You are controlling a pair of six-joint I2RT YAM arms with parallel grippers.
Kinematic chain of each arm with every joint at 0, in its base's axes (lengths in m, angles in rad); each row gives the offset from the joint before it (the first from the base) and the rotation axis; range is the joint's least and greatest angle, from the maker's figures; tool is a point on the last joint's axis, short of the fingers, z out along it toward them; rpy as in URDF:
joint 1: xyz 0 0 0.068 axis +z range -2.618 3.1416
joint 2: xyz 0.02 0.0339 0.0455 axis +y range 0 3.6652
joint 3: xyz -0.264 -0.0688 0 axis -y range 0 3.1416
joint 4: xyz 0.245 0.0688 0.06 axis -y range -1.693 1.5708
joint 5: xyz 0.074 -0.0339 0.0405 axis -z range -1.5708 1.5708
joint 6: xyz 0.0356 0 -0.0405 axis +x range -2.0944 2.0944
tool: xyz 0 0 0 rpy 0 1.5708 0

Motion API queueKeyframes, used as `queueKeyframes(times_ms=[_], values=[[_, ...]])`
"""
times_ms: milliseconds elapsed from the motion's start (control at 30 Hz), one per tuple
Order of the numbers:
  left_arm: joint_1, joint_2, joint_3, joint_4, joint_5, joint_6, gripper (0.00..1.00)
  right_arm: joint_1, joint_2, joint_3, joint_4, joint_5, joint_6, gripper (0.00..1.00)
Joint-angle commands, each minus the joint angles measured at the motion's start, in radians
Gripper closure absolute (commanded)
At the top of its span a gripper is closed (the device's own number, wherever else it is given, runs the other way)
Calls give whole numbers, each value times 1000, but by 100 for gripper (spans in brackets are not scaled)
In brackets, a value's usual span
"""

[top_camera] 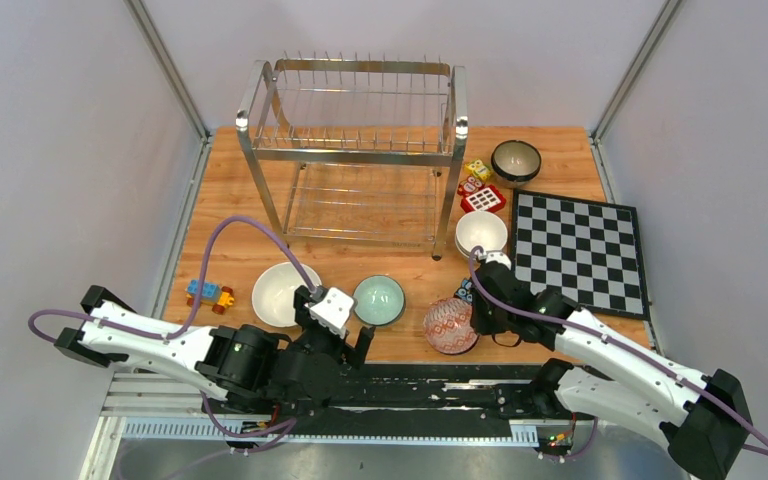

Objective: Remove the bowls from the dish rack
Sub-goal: Place the bowl with the bowl.

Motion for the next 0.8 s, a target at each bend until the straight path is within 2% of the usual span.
queueKeyframes(times_ms=[0, 367, 500, 633, 767], values=[[5, 6, -18, 2, -19, -38, 0, -14, -9, -13, 27, -27, 18, 85], [5, 10, -21, -8, -18, -49, 0, -12, -33, 15, -10, -26, 14, 61], [5, 9, -24, -9, -17, -53, 0, -12, -55, 39, -48, -15, 3, 56], [5, 11, -29, -2, -17, -52, 0, -13, -74, 47, -75, -8, -4, 56], [6, 15, -31, 5, -20, -46, 0, -14, -79, 35, -82, -9, -4, 68]])
